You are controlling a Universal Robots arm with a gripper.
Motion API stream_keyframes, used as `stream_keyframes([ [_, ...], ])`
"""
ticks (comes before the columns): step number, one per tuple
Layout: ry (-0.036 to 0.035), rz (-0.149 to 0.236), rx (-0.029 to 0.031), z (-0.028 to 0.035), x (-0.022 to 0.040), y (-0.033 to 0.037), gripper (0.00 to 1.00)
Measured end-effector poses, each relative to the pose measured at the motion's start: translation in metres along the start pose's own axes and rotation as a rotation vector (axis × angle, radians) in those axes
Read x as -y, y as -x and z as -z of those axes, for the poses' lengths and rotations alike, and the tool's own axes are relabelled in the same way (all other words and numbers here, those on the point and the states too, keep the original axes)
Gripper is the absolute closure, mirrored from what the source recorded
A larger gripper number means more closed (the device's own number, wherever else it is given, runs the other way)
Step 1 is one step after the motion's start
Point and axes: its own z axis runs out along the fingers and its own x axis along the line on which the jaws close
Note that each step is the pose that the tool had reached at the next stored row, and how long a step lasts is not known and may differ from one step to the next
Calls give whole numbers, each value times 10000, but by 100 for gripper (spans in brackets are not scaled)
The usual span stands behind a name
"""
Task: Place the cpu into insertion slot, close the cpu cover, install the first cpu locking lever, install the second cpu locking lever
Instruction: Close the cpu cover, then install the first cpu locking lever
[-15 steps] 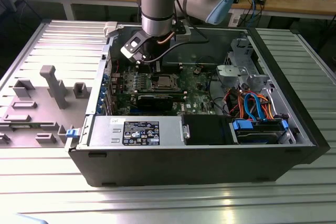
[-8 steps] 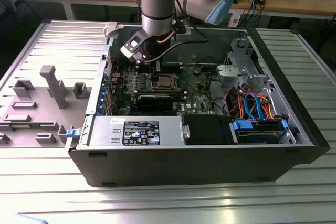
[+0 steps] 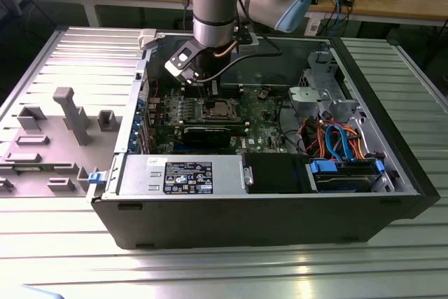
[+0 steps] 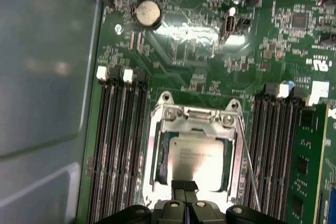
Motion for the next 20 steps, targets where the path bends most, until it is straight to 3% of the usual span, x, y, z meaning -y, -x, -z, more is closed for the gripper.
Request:
stream_keyframes([
  [2,-4,1,0,0,-67,8,89],
  [4,-10,0,-2,0,-175,20,89],
  [7,-14,1,-2,1,-244,29,89],
  [20,-13,0,-2,1,-258,30,89],
])
